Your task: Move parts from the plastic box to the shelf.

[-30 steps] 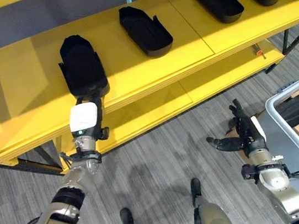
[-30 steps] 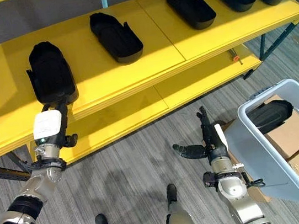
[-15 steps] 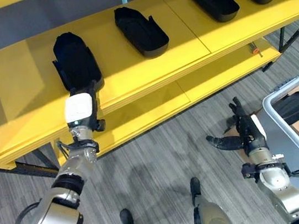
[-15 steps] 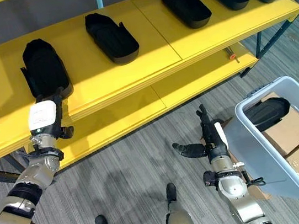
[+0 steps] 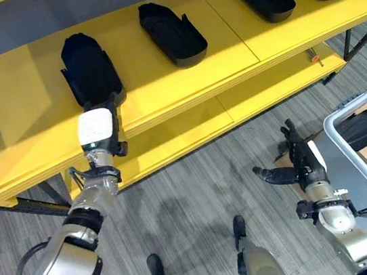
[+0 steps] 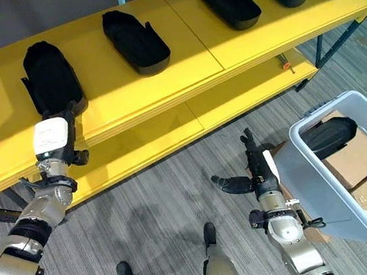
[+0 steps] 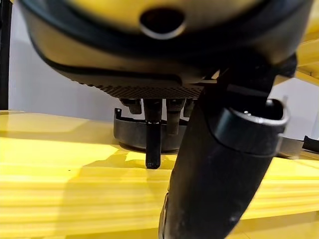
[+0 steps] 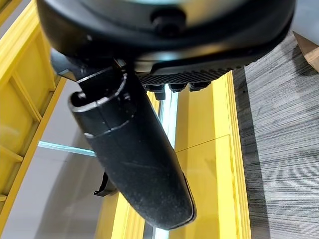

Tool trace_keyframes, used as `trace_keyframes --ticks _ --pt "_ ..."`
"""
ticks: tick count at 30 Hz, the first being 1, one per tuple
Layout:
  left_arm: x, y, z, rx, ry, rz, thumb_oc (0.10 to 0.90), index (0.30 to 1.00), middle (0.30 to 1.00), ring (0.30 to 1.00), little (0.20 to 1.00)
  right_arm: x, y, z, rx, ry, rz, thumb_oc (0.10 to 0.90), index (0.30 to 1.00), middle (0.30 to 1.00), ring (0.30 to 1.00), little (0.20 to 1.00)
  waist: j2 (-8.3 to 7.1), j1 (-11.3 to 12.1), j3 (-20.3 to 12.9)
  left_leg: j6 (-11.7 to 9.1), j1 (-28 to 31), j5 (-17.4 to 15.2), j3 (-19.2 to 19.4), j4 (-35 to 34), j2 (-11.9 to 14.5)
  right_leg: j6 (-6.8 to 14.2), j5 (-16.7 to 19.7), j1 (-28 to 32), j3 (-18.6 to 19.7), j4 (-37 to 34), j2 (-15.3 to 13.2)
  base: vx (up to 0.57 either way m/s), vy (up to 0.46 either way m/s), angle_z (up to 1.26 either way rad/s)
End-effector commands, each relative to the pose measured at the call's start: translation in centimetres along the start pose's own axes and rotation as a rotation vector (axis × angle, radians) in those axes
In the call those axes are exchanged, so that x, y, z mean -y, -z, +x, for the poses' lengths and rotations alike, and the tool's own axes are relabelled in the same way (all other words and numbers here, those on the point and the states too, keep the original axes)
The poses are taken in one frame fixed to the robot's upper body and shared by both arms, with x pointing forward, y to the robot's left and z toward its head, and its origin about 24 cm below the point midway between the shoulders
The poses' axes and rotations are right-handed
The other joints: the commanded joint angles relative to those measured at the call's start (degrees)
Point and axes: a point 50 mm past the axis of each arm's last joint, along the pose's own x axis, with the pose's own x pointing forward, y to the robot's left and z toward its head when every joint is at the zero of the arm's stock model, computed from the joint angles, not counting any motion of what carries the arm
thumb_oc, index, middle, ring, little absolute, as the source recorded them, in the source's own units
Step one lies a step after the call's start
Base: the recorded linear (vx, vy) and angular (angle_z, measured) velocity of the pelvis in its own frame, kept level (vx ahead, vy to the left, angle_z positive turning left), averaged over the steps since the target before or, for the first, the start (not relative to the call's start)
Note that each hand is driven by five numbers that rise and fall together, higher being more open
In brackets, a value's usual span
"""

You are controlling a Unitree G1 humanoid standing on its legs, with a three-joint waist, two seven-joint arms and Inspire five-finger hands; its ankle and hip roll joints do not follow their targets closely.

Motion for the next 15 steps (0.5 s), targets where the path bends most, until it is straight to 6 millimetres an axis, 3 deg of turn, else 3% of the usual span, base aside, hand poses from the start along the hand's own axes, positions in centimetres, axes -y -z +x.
trace_keyframes --ticks 1,15 --pt "-2.9 -2.56 2.87 0.068 -0.089 -0.056 0.9 1.0 1.0 1.0 1.0 1.47 -6.28 2.28 0.327 0.042 0.004 0.9 1.0 1.0 1.0 1.0 -1.13 -1.0 0.0 1.0 3.8 -3.7 3.0 -0.3 -0.3 1.0 -4.6 -2.3 -1.8 8.0 -3.7 0.0 0.0 0.0" --pt "-3.85 -1.73 3.35 0.06 -0.102 -0.02 0.9 1.0 1.0 1.0 1.0 1.55 -6.24 2.1 0.328 0.041 0.007 0.9 1.0 1.0 1.0 1.0 -1.26 -1.1 0.3 0.9 3.6 -3.7 3.1 -0.3 -0.3 1.2 -4.3 -2.7 -1.8 8.0 -4.0 0.0 0.0 0.0"
